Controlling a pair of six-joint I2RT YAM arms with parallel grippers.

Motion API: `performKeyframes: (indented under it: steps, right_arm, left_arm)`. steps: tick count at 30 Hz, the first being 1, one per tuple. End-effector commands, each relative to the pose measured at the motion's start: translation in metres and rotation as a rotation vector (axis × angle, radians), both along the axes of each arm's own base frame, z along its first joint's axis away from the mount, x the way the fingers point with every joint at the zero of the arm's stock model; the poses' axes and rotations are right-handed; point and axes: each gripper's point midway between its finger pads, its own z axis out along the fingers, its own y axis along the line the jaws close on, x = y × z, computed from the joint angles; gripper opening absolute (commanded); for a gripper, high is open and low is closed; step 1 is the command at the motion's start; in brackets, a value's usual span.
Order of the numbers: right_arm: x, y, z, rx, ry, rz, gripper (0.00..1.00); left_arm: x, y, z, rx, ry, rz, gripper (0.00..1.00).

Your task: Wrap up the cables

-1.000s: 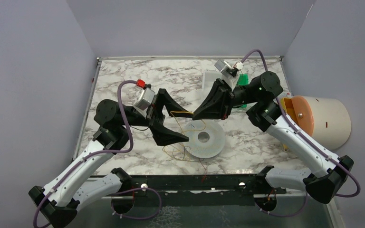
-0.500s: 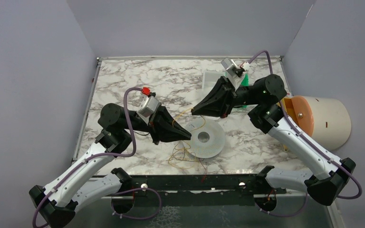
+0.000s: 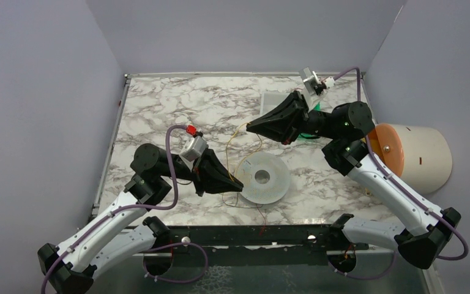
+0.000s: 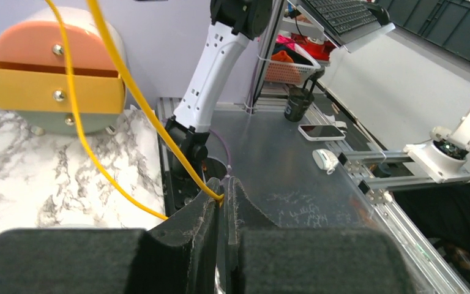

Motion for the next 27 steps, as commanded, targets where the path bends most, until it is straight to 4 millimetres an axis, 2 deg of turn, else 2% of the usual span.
performKeyframes:
  steps: [1, 9, 13, 22, 27]
  right_arm:
    - [0.015, -0.007, 0.018, 0.084, -0.002, -0.114, 0.01]
    - [0.046, -0.009, 0.017, 0.103, 0.065, -0.267, 0.01]
    - [0.049, -0.008, 0.017, 0.117, 0.074, -0.27, 0.01]
    - [0.058, -0.016, 0.035, 0.174, 0.077, -0.346, 0.01]
    - [0.064, -0.021, 0.046, 0.199, 0.06, -0.391, 0.01]
  left_arm:
    - [-0.011, 0.006, -0.006, -0.009, -0.01, -0.023, 0.1]
    - [-0.024, 0.015, -0.027, 0.01, 0.015, -0.044, 0.1]
    - [-0.026, 0.017, -0.036, 0.022, 0.037, -0.045, 0.1]
    - [-0.03, 0.022, -0.056, 0.043, 0.09, -0.039, 0.1]
    - [-0.033, 0.024, -0.064, 0.049, 0.107, -0.039, 0.17]
